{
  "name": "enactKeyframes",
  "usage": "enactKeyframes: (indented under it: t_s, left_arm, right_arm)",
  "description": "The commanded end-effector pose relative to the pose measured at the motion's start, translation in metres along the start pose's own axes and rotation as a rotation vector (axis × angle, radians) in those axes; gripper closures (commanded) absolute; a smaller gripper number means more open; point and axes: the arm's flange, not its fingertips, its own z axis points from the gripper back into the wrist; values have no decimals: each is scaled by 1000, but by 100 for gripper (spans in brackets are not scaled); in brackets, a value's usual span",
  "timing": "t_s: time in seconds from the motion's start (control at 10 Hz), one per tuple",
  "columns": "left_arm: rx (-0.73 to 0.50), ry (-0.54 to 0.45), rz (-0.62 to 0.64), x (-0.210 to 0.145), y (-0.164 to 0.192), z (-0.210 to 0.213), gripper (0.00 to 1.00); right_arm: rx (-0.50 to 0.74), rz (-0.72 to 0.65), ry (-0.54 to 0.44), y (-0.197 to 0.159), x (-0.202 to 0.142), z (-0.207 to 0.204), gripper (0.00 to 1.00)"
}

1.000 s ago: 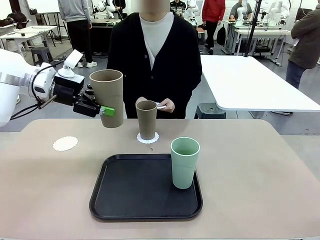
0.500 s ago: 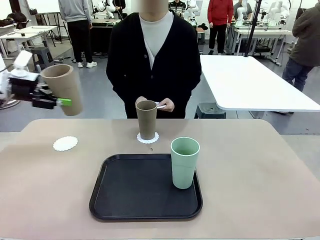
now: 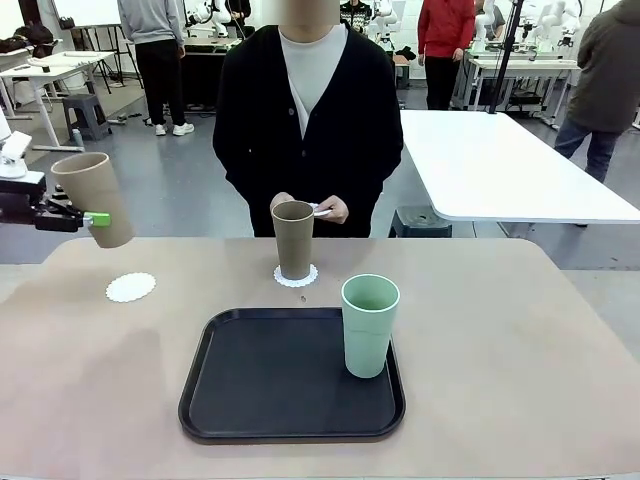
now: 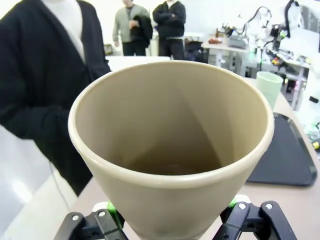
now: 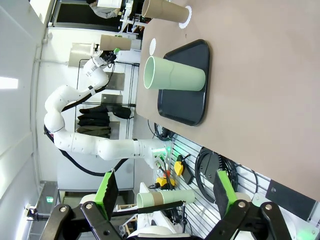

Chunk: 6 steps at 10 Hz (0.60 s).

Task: Place coasters on the table and set cups on them.
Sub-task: Take one Reusable plastic cup from the Flat Tray and place it on a coaster set by the human.

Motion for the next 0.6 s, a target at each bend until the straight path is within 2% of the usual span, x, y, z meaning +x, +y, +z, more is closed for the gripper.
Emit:
enactKeyframes:
  t_s: [0.0, 0.2, 0.4, 0.5]
  left_arm:
    - [-19, 54, 18, -3, -1, -5, 16]
    - [-25, 82, 18, -14, -5, -9, 16]
    - [-51, 79, 1, -7, -16, -11, 16]
    - [-27, 62, 20, -18, -4, -8, 16]
  right_arm:
    - [26, 18, -13, 0, 2, 0, 0]
    - [26, 18, -13, 0, 2, 0, 0]
    - [26, 18, -13, 0, 2, 0, 0]
    - [26, 18, -13, 0, 2, 0, 0]
